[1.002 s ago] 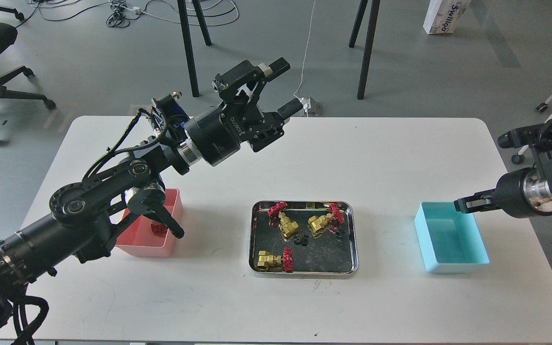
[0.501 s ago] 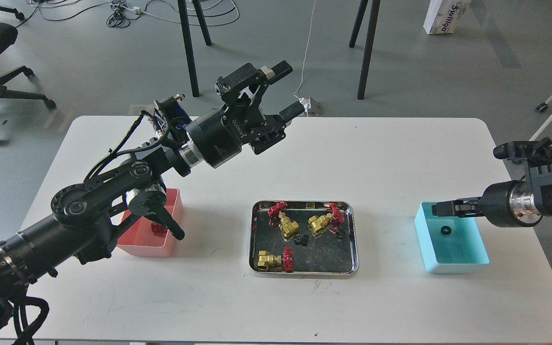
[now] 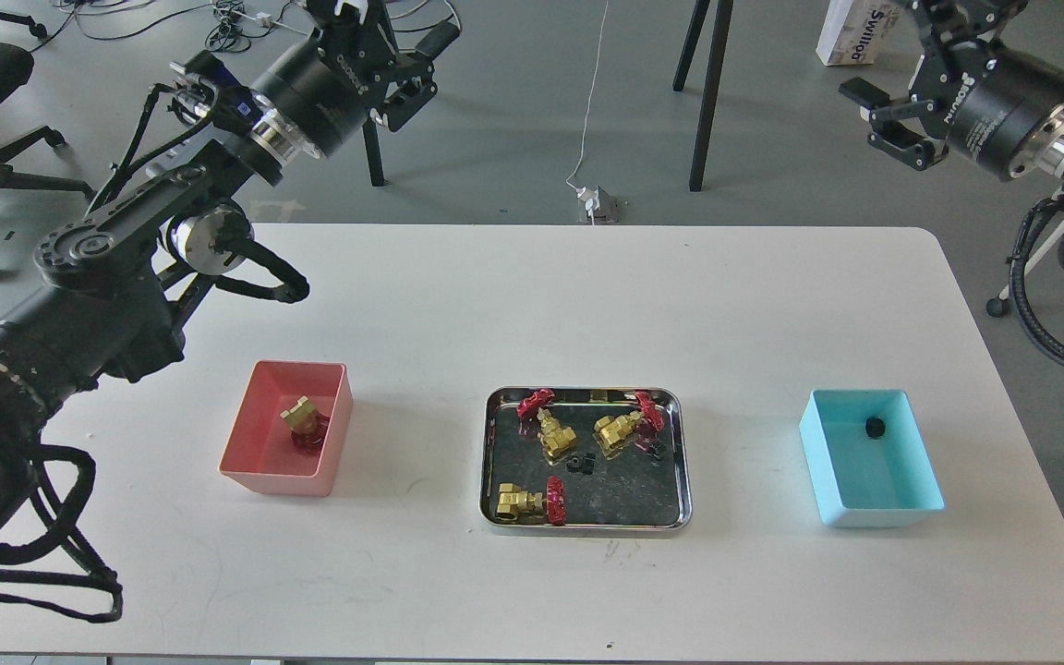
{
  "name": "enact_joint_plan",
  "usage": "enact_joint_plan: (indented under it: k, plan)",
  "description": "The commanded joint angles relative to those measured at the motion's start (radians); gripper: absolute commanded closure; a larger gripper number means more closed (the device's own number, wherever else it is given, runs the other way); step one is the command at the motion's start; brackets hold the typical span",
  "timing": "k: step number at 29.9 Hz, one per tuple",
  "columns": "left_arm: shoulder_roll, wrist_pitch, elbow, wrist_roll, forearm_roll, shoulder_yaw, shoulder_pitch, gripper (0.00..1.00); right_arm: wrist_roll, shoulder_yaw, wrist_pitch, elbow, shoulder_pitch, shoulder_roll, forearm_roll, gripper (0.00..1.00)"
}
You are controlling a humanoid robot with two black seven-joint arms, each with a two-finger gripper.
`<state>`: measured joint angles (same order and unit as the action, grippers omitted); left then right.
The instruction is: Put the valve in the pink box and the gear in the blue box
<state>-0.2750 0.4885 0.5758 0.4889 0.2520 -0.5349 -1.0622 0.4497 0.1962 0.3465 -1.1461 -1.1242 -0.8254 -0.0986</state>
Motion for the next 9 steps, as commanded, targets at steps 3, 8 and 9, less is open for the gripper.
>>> enact_joint_plan:
  k: [3, 8, 9]
  plan:
    - [0.037, 0.000, -0.063, 0.000, -0.203, -0.004, 0.040, 0.02, 0.039, 0.110, 0.142, 0.080, 0.098, 0.095, -0.029, 0.02]
    - [0.069, 0.000, -0.059, 0.000, -0.201, 0.012, 0.087, 0.02, 0.039, 0.152, 0.142, 0.088, 0.106, 0.115, -0.030, 0.02]
    - [0.082, 0.000, -0.059, 0.000, -0.198, 0.015, 0.088, 0.02, 0.039, 0.154, 0.142, 0.089, 0.106, 0.115, -0.030, 0.02]
